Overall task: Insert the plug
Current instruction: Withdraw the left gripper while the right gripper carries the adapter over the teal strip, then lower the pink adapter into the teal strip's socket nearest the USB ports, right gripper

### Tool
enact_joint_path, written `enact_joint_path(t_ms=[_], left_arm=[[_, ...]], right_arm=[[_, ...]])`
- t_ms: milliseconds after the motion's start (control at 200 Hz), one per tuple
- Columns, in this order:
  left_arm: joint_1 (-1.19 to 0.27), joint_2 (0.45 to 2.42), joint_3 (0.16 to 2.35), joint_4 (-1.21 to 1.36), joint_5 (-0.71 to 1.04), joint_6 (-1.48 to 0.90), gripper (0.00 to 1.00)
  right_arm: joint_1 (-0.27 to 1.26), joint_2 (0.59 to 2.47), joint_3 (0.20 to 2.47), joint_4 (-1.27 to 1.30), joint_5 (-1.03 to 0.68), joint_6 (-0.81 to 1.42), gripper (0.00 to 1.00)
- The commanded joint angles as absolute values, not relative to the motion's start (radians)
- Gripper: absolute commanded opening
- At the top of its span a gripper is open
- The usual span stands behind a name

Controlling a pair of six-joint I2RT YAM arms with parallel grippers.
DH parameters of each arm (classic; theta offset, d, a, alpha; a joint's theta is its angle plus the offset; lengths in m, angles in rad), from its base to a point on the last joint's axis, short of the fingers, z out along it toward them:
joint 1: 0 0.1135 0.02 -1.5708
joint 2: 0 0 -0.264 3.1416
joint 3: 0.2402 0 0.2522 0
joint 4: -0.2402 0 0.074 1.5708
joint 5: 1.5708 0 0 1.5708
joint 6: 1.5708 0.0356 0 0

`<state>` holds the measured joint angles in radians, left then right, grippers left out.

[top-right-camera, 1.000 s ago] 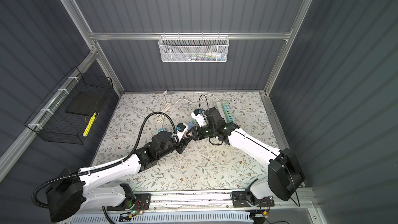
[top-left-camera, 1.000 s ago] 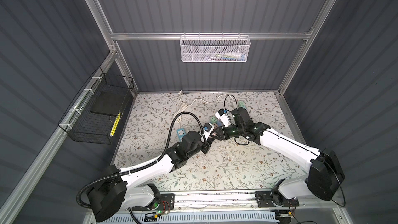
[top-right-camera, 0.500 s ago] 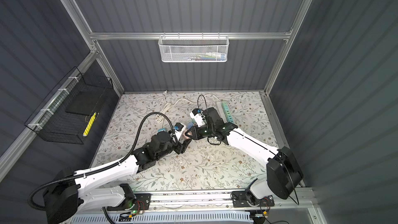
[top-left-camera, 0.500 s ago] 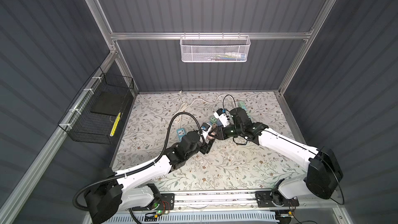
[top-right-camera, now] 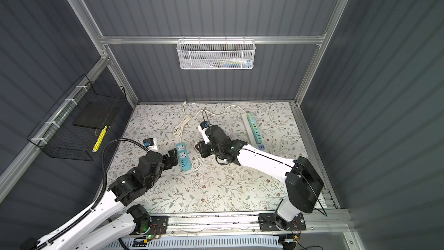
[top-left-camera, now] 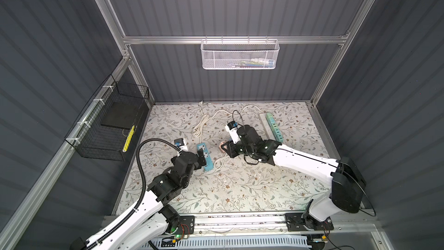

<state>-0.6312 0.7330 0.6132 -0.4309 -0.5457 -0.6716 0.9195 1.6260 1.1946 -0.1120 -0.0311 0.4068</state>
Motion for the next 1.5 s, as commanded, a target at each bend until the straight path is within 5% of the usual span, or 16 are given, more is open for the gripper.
enact_joint_path(t_ms=[0, 155, 375, 1496], left_arm=[[-0.474, 0.747, 0.597, -0.515, -0.325, -0.737, 0.94], [-0.266, 0.872, 0.589, -0.429, -0.012, -0.715, 0.91], [-0.12, 0.976, 0.558, -0.346, 0.132, -0.762, 0.92], [-0.11, 0.919, 0.558, -0.37, 0.076, -0.772, 0.97]], right_arm=[[0.963, 1.705, 1.261, -0.069, 0.147, 0.404, 0.17], [1.001, 1.846, 1.358, -0.068, 0.207, 0.435, 0.17], [1.023, 1.981, 1.468, -0.091, 0.244, 0.504, 0.16], [1.103, 2.155, 1.585, -0.237, 0.411, 0.577, 0.16]])
